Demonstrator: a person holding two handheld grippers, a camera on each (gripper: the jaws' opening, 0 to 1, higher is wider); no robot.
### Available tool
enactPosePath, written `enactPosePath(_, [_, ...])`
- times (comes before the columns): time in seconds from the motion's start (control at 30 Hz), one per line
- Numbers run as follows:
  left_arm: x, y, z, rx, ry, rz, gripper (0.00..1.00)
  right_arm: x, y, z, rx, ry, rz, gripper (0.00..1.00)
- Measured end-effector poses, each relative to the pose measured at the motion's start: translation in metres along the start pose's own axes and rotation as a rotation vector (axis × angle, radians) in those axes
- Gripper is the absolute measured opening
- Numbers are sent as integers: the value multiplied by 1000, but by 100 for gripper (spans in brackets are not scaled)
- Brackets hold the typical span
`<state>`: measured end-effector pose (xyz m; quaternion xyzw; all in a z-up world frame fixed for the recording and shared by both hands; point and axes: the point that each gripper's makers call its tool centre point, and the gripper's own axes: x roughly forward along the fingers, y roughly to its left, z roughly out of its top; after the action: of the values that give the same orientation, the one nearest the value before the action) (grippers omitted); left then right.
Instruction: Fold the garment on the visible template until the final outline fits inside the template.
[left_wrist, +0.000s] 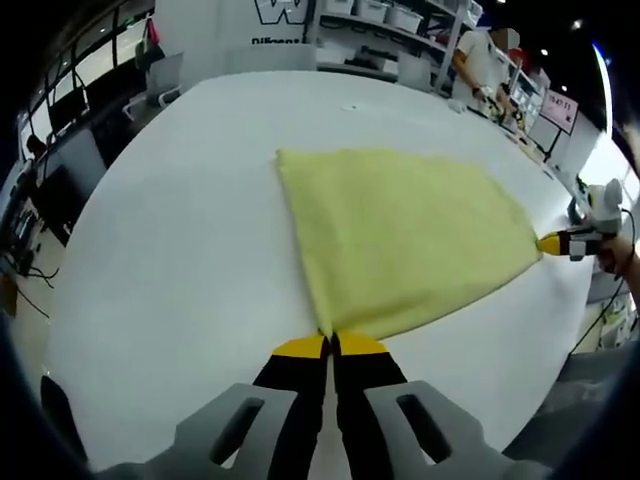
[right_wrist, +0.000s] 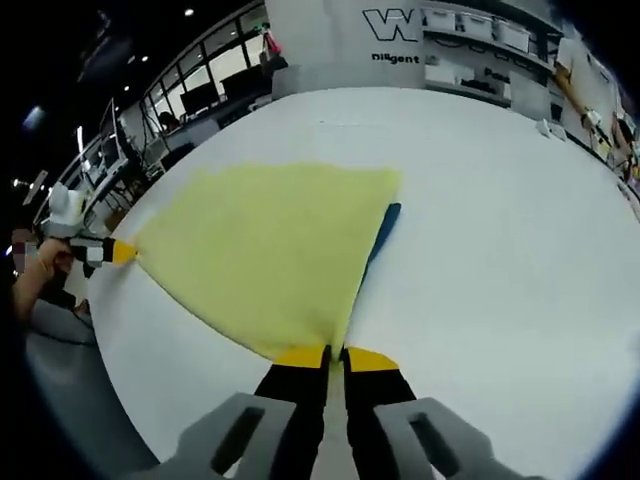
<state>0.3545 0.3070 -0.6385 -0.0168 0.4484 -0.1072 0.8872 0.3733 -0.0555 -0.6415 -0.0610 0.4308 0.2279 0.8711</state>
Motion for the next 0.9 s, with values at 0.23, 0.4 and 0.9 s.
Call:
enactPosePath(0.23, [0,-1,0,-2,-9,0,15,-1,-1,-1,114,-12,3,30])
enactPosePath(0.4, [-4,3,9,15,-66,19,31,-10,-1,10,104,-83,-20,46])
enactPosePath(0.9, [-48,-13,31,-13,-227,2,73,-60,33,31,87,-163,9,84])
